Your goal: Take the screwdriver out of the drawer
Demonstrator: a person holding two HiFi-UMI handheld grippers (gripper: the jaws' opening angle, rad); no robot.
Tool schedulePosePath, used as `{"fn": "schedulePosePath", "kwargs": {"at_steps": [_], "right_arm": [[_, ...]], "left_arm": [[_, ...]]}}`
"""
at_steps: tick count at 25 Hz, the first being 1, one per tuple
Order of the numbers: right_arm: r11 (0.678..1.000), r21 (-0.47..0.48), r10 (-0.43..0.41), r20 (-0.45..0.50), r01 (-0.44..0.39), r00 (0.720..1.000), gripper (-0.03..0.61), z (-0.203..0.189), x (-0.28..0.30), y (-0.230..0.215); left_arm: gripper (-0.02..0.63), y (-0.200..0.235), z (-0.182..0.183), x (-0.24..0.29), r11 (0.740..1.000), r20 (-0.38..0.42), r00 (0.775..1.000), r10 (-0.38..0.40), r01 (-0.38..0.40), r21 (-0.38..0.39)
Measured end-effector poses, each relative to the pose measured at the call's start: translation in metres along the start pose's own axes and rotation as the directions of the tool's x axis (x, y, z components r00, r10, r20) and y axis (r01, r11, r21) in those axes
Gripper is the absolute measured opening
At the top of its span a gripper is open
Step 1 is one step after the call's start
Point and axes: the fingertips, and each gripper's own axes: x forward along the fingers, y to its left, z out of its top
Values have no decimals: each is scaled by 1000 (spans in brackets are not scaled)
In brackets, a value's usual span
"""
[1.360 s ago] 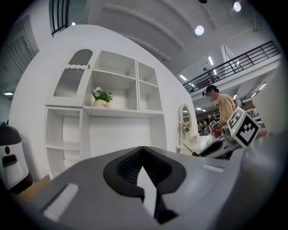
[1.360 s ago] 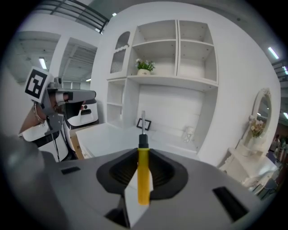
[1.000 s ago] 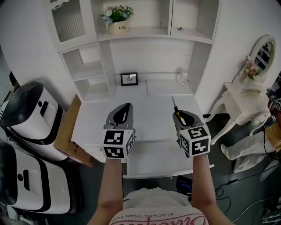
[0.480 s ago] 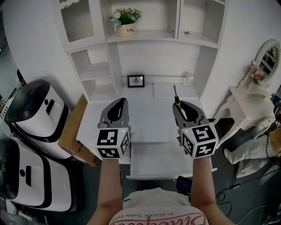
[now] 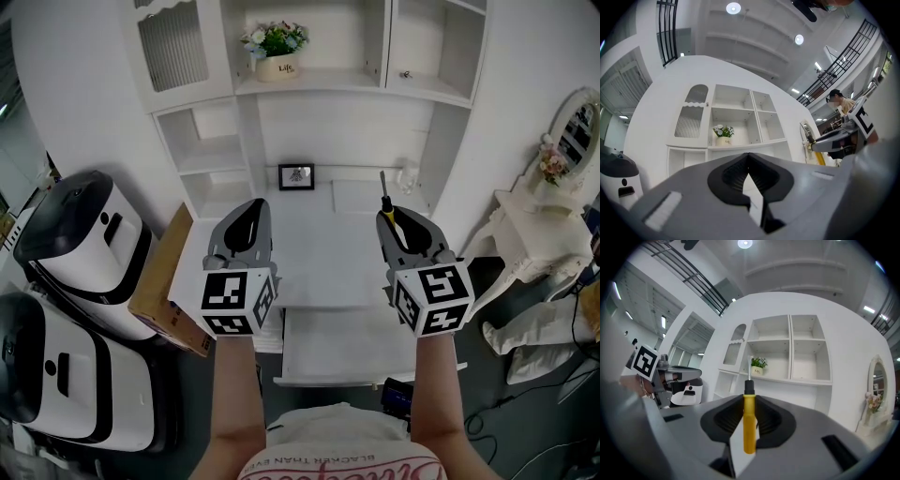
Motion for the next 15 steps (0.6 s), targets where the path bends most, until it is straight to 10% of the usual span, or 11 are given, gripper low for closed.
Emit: {"fn": "schedulePosePath", "kwargs": {"at_steps": [15], "right_arm": [[999,-14,-48,50,49,998,85,20,-4,-14]], "left_arm": [[9,8,17,4,999,26,1000,-4,3,48]]}}
